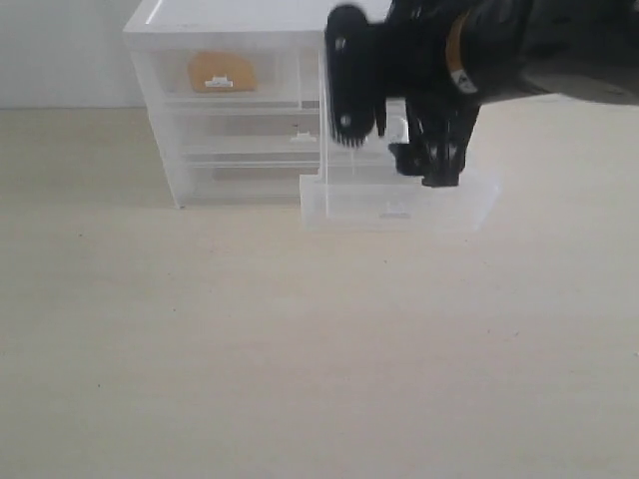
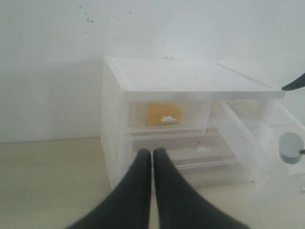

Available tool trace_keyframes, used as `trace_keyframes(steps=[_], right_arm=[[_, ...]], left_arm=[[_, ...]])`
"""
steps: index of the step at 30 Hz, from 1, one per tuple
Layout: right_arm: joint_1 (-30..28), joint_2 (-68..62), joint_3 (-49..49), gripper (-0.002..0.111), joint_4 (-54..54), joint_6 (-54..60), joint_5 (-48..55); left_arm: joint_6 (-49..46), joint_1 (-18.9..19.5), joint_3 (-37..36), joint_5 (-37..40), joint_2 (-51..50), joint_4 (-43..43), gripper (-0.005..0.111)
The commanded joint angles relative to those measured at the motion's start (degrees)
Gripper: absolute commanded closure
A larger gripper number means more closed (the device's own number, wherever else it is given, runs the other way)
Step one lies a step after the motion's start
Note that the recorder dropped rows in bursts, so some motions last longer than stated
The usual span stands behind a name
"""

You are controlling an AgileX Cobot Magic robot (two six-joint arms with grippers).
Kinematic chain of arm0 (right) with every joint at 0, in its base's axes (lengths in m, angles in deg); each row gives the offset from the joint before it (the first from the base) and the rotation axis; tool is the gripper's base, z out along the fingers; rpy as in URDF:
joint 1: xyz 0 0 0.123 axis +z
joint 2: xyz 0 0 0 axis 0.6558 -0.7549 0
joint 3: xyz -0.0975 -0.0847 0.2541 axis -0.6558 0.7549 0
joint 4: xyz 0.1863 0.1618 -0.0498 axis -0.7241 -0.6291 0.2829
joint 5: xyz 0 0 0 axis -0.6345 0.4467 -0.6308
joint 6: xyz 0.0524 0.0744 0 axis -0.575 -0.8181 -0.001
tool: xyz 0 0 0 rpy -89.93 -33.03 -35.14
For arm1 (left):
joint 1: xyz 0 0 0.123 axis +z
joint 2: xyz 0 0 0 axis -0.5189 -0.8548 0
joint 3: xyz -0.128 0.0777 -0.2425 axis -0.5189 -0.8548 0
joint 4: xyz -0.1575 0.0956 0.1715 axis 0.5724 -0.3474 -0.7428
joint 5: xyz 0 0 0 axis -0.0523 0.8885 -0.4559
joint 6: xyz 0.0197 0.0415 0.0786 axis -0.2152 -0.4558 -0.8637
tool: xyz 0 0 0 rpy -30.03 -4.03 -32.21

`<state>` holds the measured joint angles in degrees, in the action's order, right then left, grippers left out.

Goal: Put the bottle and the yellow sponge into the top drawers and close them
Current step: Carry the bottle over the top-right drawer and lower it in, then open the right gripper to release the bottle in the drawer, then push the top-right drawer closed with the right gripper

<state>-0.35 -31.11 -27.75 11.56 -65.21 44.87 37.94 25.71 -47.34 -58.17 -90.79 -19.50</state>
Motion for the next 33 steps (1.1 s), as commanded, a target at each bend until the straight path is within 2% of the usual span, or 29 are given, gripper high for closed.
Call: trace_keyframes(steps=[1,6,8,9,10,12,16,20,23,29,33], right_arm=[[0.0,8.0,-0.4,0.003,-2.2,-14.0,0.3],[3.6,11.0,-0.4,0.006,-11.1,-8.9,5.7],[4.3,11.0,-0.4,0.019,-14.0,-9.0,9.0],[4.5,10.9,-0.4,0.034,-16.5,-8.5,10.9],[4.5,10.9,-0.4,0.055,-19.7,-7.5,13.0],[4.5,10.9,0.0,0.105,-26.8,-4.6,15.4],[4.6,10.3,2.2,0.102,-44.8,7.8,16.7],[4.6,5.2,3.9,0.102,-45.5,9.1,15.8],[4.6,2.3,3.9,0.102,-42.0,7.1,13.0],[4.6,0.3,3.7,0.102,-21.0,-11.2,9.7],[4.6,-0.1,3.7,0.102,-14.4,-15.9,5.7]], left_arm=[[-0.2,-0.2,-0.2,0.2,0.2,0.1,0.103],[-0.2,-0.2,-0.2,0.2,0.2,0.1,0.103],[-0.2,-0.2,-0.2,0.2,0.2,0.1,0.103],[-0.2,-0.2,-0.2,0.2,0.2,0.1,0.103],[-0.2,-0.2,-0.2,0.2,0.2,0.1,0.103],[-0.2,-0.2,-0.2,0.2,0.2,0.1,0.103],[-0.2,-0.2,-0.2,0.2,0.2,0.1,0.103],[-0.2,-0.2,-0.2,0.2,0.2,0.1,0.103],[-0.2,-0.2,-0.2,0.2,0.2,0.1,0.103],[-0.2,-0.2,-0.2,0.2,0.2,0.1,0.103],[-0.2,-0.2,-0.2,0.2,0.2,0.1,0.103]])
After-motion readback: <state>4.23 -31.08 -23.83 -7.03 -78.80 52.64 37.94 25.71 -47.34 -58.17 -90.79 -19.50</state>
